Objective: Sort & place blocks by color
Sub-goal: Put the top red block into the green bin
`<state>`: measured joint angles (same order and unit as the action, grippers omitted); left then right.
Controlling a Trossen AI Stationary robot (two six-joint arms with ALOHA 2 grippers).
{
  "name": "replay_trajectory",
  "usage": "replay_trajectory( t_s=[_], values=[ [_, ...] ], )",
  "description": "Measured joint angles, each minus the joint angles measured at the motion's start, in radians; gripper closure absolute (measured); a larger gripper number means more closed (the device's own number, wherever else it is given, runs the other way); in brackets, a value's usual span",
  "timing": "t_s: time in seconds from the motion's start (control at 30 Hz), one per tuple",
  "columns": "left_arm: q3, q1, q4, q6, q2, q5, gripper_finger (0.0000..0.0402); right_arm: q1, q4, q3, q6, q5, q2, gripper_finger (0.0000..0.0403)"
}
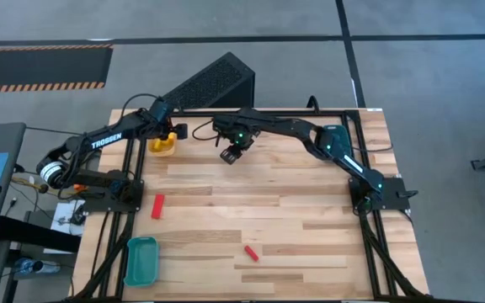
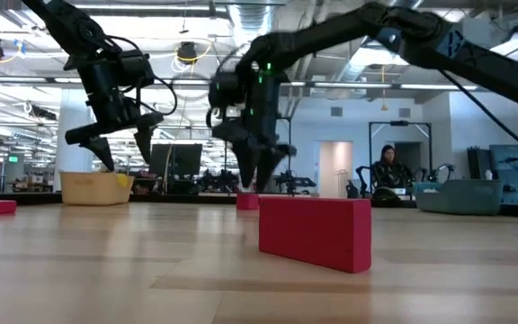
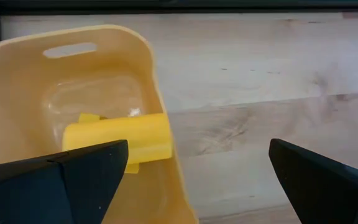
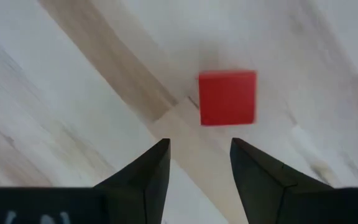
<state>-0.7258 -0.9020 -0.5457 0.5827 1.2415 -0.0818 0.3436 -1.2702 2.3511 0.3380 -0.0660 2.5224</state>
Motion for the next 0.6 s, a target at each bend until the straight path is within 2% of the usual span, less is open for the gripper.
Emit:
replay_trajectory(
  t_s=[0.13, 0.33, 0.6],
  values=[
    [0.0, 0.0, 0.025, -0.013, -0.001, 0.015, 0.0026, -0.02, 0.017, 0.007, 0.038, 0.066, -0.036, 0.0222],
    [0.0, 0.007, 0.085, -0.069, -0.039, 0.016, 0.0026, -0.013, 0.127, 0.005, 0.097, 0.068, -0.043, 0.0244],
    [-0.002, 0.038, 0.217, -0.166, -0.114, 0.025, 0.0026, 0.003, 0.113, -0.017, 0.095, 0.042, -0.028, 0.0324]
  ],
)
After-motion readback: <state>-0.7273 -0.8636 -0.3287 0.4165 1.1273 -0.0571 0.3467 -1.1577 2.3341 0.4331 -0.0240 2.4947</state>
